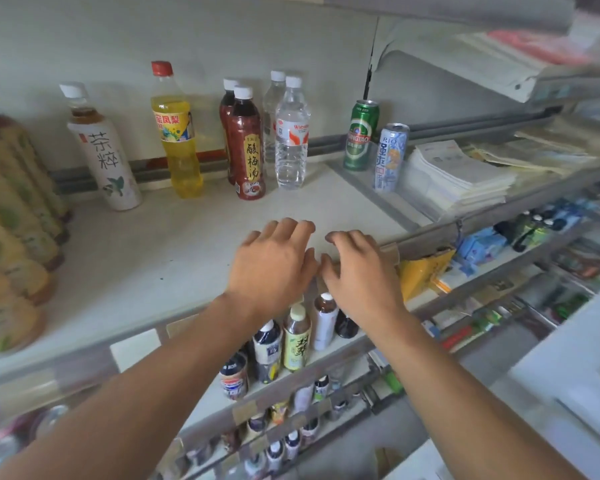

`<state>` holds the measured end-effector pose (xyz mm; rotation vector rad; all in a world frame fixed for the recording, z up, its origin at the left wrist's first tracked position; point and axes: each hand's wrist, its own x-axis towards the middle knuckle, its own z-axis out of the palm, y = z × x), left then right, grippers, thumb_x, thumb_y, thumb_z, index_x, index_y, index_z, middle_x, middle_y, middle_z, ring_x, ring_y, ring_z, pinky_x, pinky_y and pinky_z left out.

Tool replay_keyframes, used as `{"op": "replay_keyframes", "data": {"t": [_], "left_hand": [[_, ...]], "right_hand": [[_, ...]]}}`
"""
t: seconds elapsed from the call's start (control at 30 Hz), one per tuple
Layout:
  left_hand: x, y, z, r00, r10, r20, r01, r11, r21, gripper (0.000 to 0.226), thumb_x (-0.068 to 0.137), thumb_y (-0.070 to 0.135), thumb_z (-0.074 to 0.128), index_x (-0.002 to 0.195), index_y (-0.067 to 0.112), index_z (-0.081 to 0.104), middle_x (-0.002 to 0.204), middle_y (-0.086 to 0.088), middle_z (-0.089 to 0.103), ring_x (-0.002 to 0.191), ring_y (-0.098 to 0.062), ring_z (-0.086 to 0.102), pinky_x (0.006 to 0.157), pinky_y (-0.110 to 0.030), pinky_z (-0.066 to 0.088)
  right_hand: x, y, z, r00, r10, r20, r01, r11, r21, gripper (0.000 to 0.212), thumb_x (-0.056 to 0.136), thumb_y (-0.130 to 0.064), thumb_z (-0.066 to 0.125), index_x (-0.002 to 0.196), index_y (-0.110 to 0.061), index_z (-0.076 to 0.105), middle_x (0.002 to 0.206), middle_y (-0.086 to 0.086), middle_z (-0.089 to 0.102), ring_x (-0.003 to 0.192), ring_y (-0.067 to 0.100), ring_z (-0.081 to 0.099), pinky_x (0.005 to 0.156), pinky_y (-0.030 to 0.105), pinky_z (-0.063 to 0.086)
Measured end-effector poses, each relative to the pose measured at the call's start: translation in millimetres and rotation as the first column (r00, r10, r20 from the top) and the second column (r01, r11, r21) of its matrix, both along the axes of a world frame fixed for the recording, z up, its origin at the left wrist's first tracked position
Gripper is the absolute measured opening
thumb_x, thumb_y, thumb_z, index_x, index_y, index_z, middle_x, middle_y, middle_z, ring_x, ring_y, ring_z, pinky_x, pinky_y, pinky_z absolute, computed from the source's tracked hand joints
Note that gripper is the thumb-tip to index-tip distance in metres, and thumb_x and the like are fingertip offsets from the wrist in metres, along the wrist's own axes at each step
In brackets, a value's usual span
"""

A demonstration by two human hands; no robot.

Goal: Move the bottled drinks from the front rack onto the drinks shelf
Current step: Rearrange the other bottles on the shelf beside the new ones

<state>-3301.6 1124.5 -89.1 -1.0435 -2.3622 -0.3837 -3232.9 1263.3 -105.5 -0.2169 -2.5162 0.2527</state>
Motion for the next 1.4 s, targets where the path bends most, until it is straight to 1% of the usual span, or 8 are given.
{"op": "replay_keyframes", "data": {"t": [0.2, 0.43, 0.77, 0.93, 1.03, 1.13, 1.27, 1.4], "left_hand": [[47.6, -19.6, -38.4, 0.977, -0.206, -0.052, 0.205, 0.979, -0.02, 0.021, 0.083, 0.026, 0.046, 0.086, 0.012, 0.061, 0.08, -0.004, 0.062, 0.071, -0.029, 0.061, 0.059, -0.036, 0.048], [93.5, -45.1, -114.1, 0.923, -0.342, 0.178, 0.373, 0.909, -0.187, 0.033, 0.085, 0.03, 0.042, 0.104, 0.012, 0.062, 0.092, -0.006, 0.064, 0.084, -0.031, 0.063, 0.07, -0.041, 0.05], [158.7, -67.6, -251.8, 0.852, -0.258, 0.456, 0.452, 0.803, -0.389, 0.043, 0.081, 0.035, 0.035, 0.098, 0.01, 0.066, 0.088, -0.01, 0.066, 0.078, -0.034, 0.065, 0.063, -0.04, 0.053], [180.8, -68.7, -341.6, 0.828, -0.145, 0.542, 0.423, 0.796, -0.433, 0.032, 0.082, 0.032, 0.055, 0.106, 0.013, 0.065, 0.092, -0.009, 0.067, 0.081, -0.033, 0.068, 0.062, -0.04, 0.054], [192.8, -68.9, -401.2, 0.785, -0.09, 0.613, 0.427, 0.795, -0.43, 0.031, 0.086, 0.032, 0.058, 0.113, 0.016, 0.061, 0.109, -0.007, 0.066, 0.092, -0.032, 0.066, 0.074, -0.041, 0.053], [203.7, -64.1, -464.0, 0.77, -0.12, 0.627, 0.454, 0.792, -0.407, 0.032, 0.088, 0.031, 0.058, 0.112, 0.011, 0.062, 0.103, -0.01, 0.066, 0.087, -0.034, 0.065, 0.07, -0.042, 0.052], [211.9, -59.7, -549.1, 0.752, -0.102, 0.651, 0.462, 0.786, -0.411, 0.041, 0.09, 0.036, 0.042, 0.114, 0.008, 0.06, 0.099, -0.012, 0.063, 0.085, -0.036, 0.062, 0.068, -0.041, 0.049], [216.8, -61.4, -625.9, 0.727, -0.08, 0.681, 0.485, 0.763, -0.428, 0.04, 0.095, 0.036, 0.045, 0.127, 0.012, 0.05, 0.116, -0.012, 0.056, 0.102, -0.036, 0.057, 0.078, -0.043, 0.047]], "right_hand": [[72.9, -15.3, -37.3, 0.994, -0.108, 0.006, 0.107, 0.99, 0.093, 0.021, 0.086, -0.022, 0.063, 0.103, -0.01, 0.064, 0.095, 0.006, 0.062, 0.089, 0.03, 0.06, 0.067, 0.04, 0.054], [155.5, -50.4, -105.5, 0.954, -0.259, 0.149, 0.245, 0.964, 0.105, 0.023, 0.086, -0.022, 0.057, 0.103, -0.01, 0.066, 0.092, 0.009, 0.063, 0.085, 0.032, 0.06, 0.067, 0.041, 0.054], [244.1, -81.1, -245.5, 0.834, -0.265, 0.483, 0.292, 0.956, 0.02, 0.024, 0.081, -0.024, 0.065, 0.1, -0.009, 0.064, 0.087, 0.01, 0.063, 0.074, 0.031, 0.061, 0.053, 0.038, 0.051], [283.6, -86.0, -341.6, 0.782, -0.223, 0.582, 0.32, 0.945, -0.069, 0.034, 0.071, -0.021, 0.075, 0.101, -0.012, 0.06, 0.082, 0.008, 0.062, 0.067, 0.03, 0.061, 0.049, 0.033, 0.048], [308.6, -84.0, -406.7, 0.684, -0.213, 0.698, 0.355, 0.933, -0.063, 0.029, 0.079, -0.027, 0.066, 0.104, -0.014, 0.062, 0.087, 0.006, 0.063, 0.074, 0.028, 0.062, 0.059, 0.034, 0.051], [333.8, -79.2, -470.8, 0.621, -0.202, 0.757, 0.382, 0.922, -0.068, 0.031, 0.074, -0.022, 0.071, 0.101, -0.009, 0.064, 0.086, 0.01, 0.064, 0.071, 0.03, 0.063, 0.055, 0.028, 0.044], [351.7, -68.9, -558.8, 0.533, -0.162, 0.831, 0.42, 0.903, -0.093, 0.038, 0.082, -0.022, 0.068, 0.115, -0.005, 0.06, 0.096, 0.016, 0.065, 0.082, 0.035, 0.064, 0.061, 0.038, 0.055], [346.5, -58.4, -638.5, 0.484, -0.142, 0.864, 0.495, 0.858, -0.137, 0.041, 0.09, -0.026, 0.06, 0.126, -0.008, 0.052, 0.112, 0.016, 0.061, 0.099, 0.034, 0.062, 0.074, 0.044, 0.056]]}}
